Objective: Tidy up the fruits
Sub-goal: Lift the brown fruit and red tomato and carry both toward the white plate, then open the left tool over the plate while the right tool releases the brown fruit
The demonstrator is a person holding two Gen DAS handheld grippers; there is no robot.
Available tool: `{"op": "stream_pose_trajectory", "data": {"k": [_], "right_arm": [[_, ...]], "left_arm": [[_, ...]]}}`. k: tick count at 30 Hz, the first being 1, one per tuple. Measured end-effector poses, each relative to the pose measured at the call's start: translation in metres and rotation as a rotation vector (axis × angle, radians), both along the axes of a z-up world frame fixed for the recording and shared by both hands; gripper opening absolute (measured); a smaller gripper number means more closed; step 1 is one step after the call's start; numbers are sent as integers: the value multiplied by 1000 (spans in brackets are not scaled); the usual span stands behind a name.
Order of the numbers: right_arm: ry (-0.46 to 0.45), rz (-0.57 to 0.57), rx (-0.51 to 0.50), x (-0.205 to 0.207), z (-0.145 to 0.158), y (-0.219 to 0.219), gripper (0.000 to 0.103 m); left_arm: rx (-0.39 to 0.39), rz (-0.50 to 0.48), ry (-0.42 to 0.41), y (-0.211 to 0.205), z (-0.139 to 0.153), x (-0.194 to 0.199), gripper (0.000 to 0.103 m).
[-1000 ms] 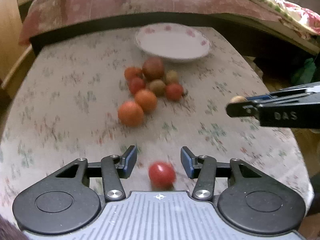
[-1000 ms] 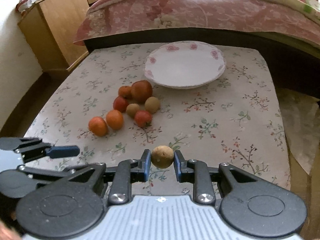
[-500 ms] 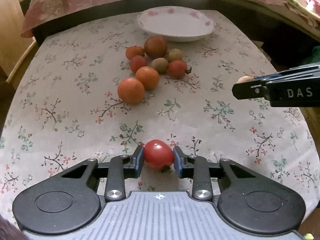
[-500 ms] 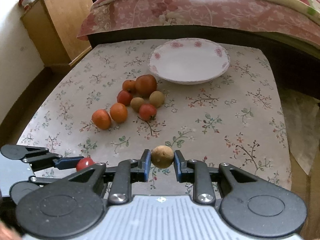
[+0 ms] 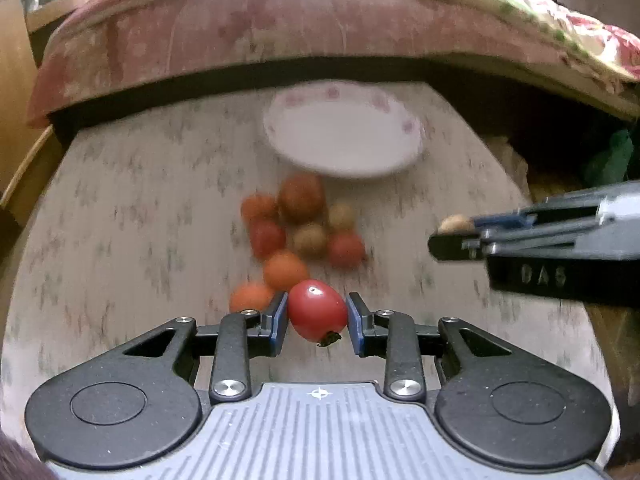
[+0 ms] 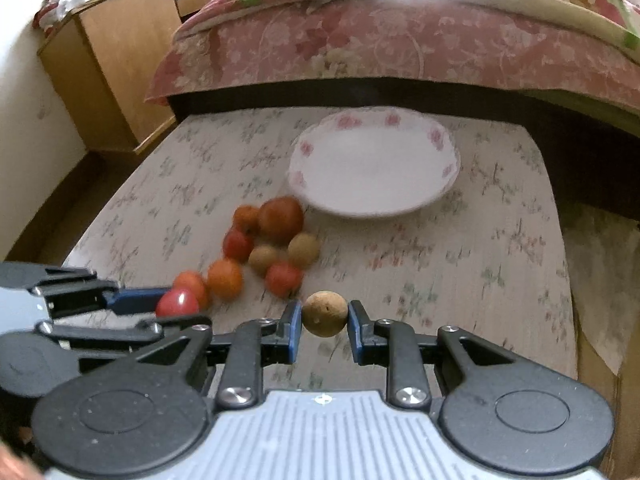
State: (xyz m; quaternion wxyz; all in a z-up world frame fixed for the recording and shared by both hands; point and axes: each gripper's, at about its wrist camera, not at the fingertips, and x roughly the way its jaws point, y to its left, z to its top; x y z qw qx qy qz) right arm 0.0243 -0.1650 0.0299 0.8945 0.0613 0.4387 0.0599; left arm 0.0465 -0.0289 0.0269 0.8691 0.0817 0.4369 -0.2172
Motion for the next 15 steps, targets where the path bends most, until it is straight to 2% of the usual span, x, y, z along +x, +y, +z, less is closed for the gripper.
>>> {"op": "stream_pose_trajectory", "data": {"k": [6, 15], "right_arm": [[-23, -12, 0, 39, 2, -11, 26], [-37, 6, -32, 96, -6, -26, 26]], "left_arm": [[-17, -8, -31, -19, 8, 48, 39], [2, -31, -38, -41, -5, 97, 39]]}}
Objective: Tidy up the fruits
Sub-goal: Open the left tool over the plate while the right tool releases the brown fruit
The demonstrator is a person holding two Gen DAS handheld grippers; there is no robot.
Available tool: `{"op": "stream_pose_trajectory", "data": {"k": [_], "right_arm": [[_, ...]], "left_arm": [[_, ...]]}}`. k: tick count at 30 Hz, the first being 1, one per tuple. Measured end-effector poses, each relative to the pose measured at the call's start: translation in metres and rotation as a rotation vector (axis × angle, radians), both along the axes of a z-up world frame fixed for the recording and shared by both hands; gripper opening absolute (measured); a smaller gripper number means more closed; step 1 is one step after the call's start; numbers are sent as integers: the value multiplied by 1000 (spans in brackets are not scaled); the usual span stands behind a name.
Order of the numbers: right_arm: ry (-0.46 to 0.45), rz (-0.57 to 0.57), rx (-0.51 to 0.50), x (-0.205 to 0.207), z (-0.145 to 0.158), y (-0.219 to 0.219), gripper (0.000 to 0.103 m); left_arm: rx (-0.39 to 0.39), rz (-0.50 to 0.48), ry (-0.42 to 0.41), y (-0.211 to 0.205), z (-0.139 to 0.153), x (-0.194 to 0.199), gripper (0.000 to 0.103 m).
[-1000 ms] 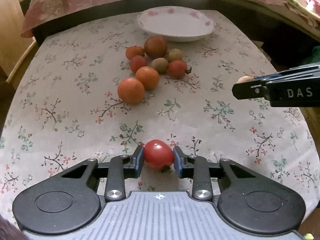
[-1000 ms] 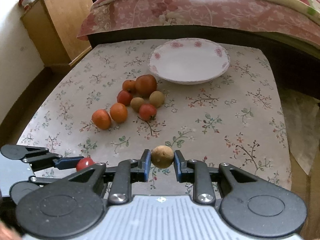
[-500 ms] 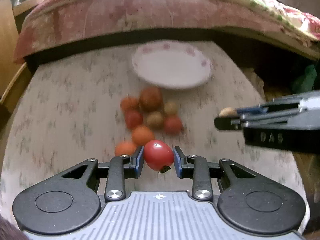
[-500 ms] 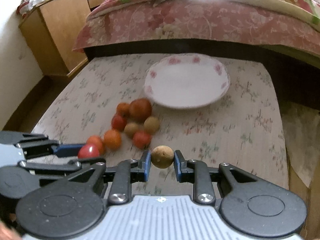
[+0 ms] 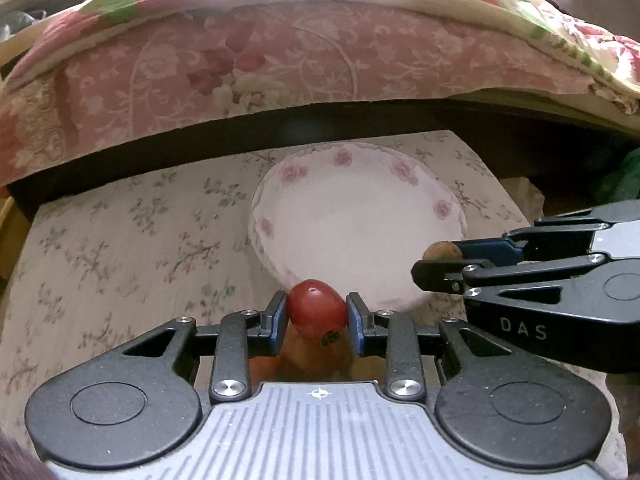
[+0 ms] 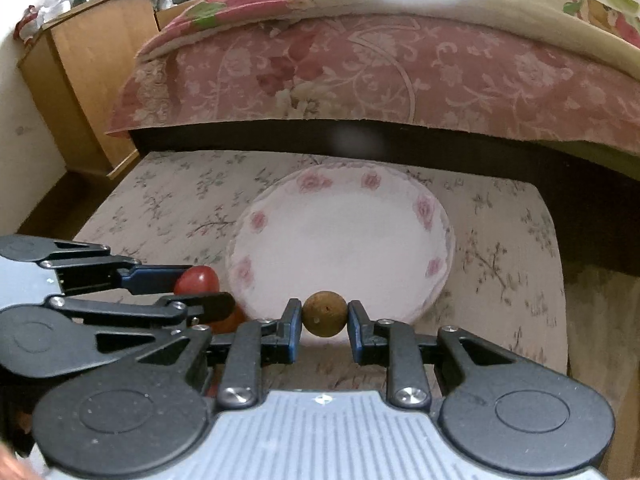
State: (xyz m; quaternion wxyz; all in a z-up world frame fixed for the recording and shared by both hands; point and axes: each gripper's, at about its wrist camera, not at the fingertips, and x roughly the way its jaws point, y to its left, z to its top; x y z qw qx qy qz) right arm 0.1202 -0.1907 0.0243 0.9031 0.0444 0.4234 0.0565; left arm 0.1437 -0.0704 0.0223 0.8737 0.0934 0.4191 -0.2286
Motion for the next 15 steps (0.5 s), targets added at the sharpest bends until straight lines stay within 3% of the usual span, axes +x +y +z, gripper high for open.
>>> {"op": "stream_pose_trajectory", "data": {"k": [15], "right_arm": [[21, 13, -2, 19, -14, -9, 26]], "left_arm": [[17, -14, -3, -8, -11, 22, 41]]}}
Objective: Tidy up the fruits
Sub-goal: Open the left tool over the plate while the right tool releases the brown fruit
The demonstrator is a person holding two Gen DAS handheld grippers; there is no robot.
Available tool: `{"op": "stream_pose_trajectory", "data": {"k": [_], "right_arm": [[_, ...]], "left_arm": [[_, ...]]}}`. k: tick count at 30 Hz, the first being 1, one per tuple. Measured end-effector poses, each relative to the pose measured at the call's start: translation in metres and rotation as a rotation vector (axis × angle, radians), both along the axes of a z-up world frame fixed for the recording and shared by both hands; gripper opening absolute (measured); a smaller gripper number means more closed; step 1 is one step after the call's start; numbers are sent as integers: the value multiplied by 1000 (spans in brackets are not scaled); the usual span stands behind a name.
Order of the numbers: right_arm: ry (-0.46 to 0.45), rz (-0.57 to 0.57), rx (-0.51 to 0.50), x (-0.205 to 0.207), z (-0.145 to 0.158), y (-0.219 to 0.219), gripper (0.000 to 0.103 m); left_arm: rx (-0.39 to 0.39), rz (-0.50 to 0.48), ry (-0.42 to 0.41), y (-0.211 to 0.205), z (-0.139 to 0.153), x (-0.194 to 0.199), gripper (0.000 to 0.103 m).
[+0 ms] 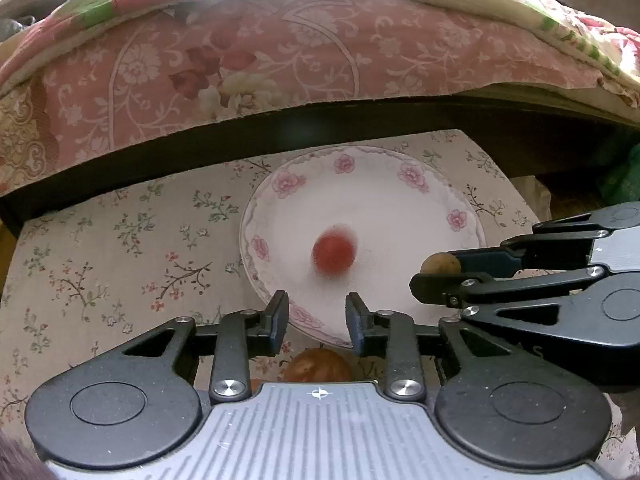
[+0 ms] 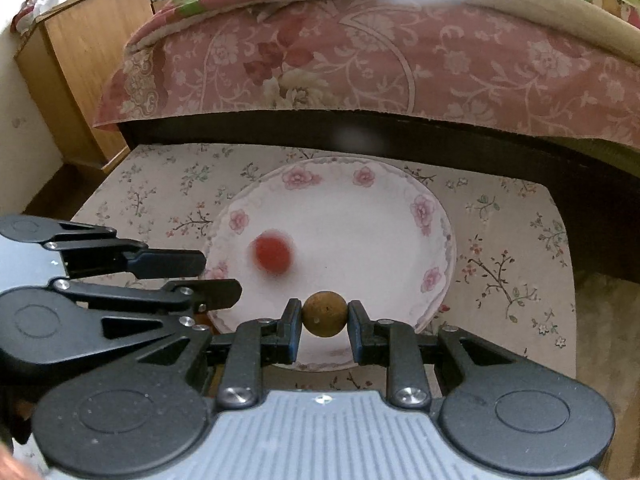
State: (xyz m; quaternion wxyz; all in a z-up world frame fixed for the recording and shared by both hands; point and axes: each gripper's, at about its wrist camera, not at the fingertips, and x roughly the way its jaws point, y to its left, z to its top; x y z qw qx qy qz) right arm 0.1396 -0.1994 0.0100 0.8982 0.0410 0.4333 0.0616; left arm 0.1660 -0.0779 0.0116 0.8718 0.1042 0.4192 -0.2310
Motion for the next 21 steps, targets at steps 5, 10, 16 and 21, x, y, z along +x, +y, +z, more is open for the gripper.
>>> {"op": "stream_pose_trajectory", "data": {"k": [5, 10, 16, 21], "right_arm": [[-5, -8, -1, -1, 1, -2, 26], [-11, -17, 4, -1, 3, -3, 27], [-23, -17, 7, -3, 7, -3, 27], [-21, -15, 6, -6, 7, -1, 27]], "left_arm": [[-2, 2, -1, 0, 1, -1, 45], [-21, 11, -6, 4, 5, -1, 51], [-22, 12, -6, 6, 7, -3, 52], [-21, 19, -2, 9, 8, -5, 53]]}}
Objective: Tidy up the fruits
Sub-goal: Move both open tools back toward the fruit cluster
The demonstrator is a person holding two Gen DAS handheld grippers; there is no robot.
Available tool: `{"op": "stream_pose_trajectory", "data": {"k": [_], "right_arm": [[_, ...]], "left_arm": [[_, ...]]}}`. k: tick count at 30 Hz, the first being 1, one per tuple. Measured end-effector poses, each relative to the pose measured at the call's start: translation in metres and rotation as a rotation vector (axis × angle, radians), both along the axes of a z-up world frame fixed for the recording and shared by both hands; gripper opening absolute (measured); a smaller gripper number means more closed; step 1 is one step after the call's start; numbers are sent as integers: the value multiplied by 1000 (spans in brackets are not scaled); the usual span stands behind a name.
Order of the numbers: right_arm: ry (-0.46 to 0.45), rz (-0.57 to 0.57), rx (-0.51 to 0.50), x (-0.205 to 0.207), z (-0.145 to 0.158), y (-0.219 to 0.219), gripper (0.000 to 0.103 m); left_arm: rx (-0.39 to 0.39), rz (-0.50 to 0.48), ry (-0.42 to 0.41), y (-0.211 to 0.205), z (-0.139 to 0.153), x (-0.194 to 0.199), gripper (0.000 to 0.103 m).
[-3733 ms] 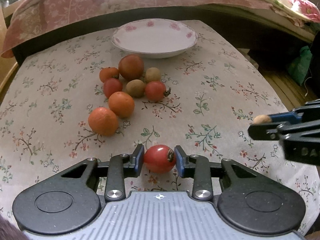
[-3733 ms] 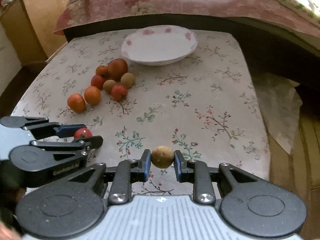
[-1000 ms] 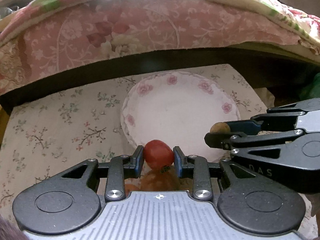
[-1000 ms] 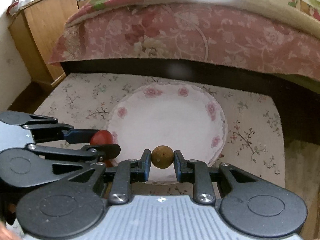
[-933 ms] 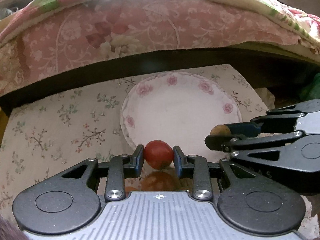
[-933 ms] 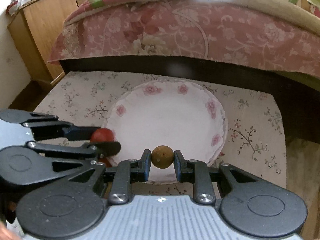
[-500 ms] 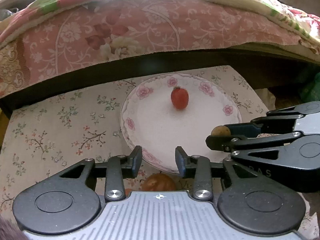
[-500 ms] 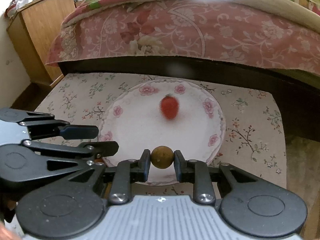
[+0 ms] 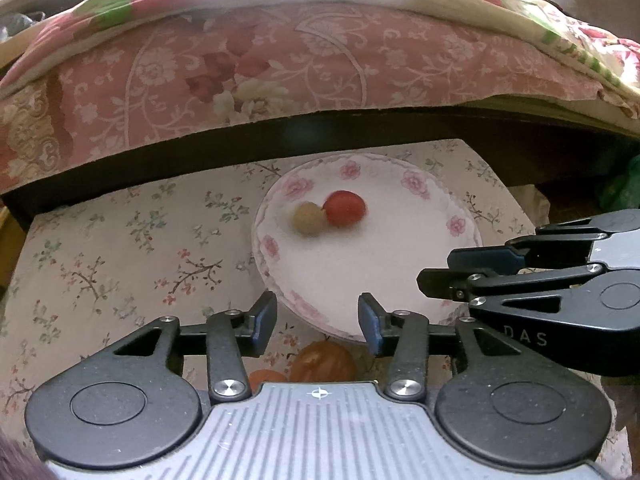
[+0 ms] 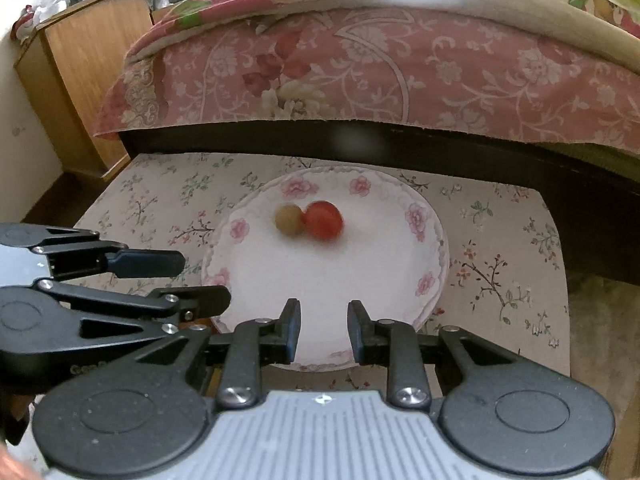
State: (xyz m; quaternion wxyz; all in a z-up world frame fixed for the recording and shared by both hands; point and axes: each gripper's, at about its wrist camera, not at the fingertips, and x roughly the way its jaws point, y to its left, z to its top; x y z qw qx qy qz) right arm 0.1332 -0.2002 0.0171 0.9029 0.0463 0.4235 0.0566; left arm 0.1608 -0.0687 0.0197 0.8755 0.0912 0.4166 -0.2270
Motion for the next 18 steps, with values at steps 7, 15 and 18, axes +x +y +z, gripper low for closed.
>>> {"op": "stream_pose_trajectory", "data": {"k": [7, 15, 18], "right_arm": [[8, 20, -3, -9, 1, 8, 27], [8, 27, -4, -25, 5, 14, 27], [6, 29, -3, -31, 7, 16, 27]], "left_arm": [[13, 3, 3, 5, 2, -11, 56], [1, 15, 21, 13, 7, -28, 57], [-4, 17, 26, 16, 11, -36, 57]]}}
